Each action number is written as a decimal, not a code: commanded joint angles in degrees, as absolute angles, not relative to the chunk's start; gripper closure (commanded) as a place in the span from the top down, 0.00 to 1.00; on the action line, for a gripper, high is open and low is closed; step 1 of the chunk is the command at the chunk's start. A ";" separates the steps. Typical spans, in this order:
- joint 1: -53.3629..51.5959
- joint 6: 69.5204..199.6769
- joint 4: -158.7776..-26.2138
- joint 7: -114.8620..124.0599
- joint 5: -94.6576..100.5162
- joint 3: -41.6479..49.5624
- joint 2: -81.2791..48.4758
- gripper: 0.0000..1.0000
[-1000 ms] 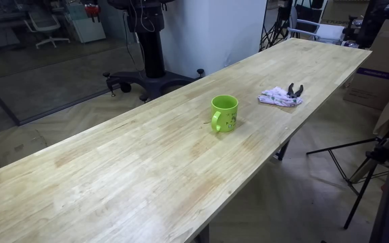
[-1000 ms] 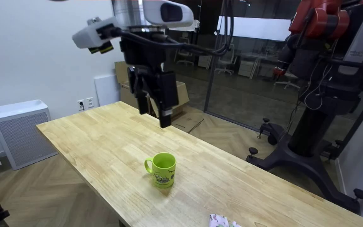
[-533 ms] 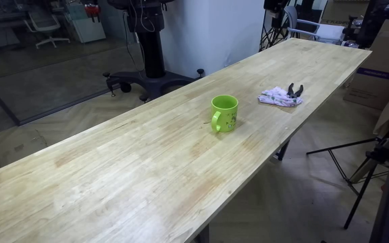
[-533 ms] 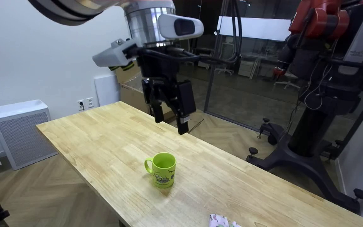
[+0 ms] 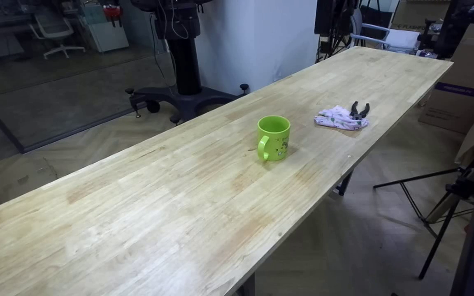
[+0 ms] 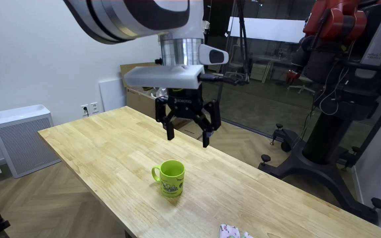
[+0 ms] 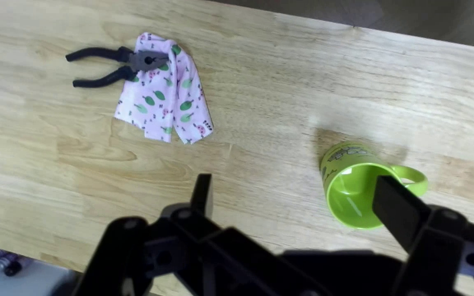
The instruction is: Move the mug forward
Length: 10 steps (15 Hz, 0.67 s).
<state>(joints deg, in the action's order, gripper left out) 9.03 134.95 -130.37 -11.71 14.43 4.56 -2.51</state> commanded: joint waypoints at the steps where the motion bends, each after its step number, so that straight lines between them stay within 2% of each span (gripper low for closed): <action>1: 7.94 133.67 -122.08 -23.49 12.56 4.30 -10.41 1.00; 4: 7.67 132.05 -116.91 -32.65 10.53 2.22 -15.94 1.00; 5: 7.89 134.56 -122.03 -28.18 11.68 3.31 -11.89 1.00; 10: 7.60 134.58 -118.46 -30.77 11.14 2.10 -16.44 1.00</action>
<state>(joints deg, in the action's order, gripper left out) 7.64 133.94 -118.56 -31.44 11.26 2.17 -15.96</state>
